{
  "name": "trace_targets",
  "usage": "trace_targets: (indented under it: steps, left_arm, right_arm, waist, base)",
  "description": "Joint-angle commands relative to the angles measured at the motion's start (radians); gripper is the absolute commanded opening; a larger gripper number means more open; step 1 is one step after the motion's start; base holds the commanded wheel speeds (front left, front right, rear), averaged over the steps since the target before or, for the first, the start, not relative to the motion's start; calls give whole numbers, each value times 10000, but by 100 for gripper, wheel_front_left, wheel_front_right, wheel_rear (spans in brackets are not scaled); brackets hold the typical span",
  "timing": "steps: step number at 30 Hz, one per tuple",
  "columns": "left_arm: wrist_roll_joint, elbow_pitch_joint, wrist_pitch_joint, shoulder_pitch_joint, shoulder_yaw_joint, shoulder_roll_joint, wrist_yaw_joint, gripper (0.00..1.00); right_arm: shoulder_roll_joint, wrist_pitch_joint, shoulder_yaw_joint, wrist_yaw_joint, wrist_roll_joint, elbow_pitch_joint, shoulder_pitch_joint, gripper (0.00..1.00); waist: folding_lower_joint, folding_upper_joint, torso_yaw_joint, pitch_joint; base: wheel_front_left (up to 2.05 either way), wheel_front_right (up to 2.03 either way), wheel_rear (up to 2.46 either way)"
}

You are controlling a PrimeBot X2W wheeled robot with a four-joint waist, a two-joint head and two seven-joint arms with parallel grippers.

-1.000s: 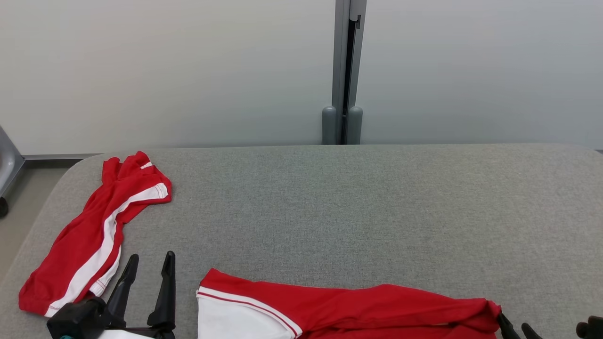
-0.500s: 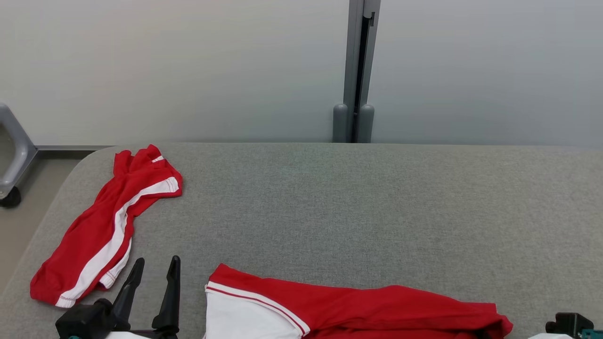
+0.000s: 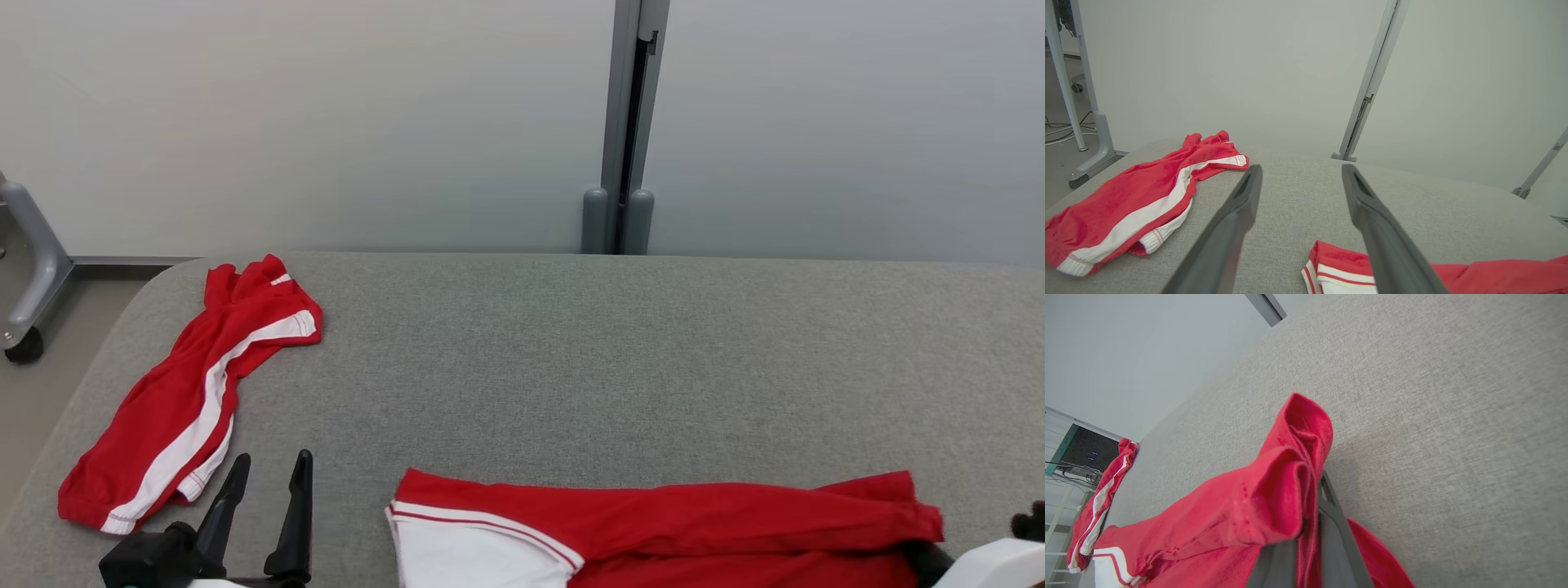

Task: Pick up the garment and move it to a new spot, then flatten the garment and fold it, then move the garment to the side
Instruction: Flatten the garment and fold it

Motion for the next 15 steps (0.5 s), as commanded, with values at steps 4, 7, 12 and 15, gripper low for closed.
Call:
trace_targets:
  steps: [4,7,12,15]
  left_arm:
    - [14,-20,-13,-20,-50,-37,0,100]
    - [37,-5,-14,-54,-75,-91,12,100]
    - [51,26,-14,-43,-41,-99,0,100]
    - [45,21,-14,-26,10,-102,0,100]
  right_arm:
    - [-704,-87,-521,6,127,-91,-163,0]
    - [-1035,-156,-874,6,186,-75,-176,0]
    - [-1289,-345,-1290,6,227,-462,-70,0]
    - [-1268,-341,-1346,6,200,-999,85,0]
  waist:
    - [0,0,-272,9]
    - [0,0,-432,12]
    - [0,0,-624,-43]
    - [0,0,-688,-84]
  base:
    - [0,0,0]
    - [0,0,0]
    - [0,0,0]
    - [0,0,0]
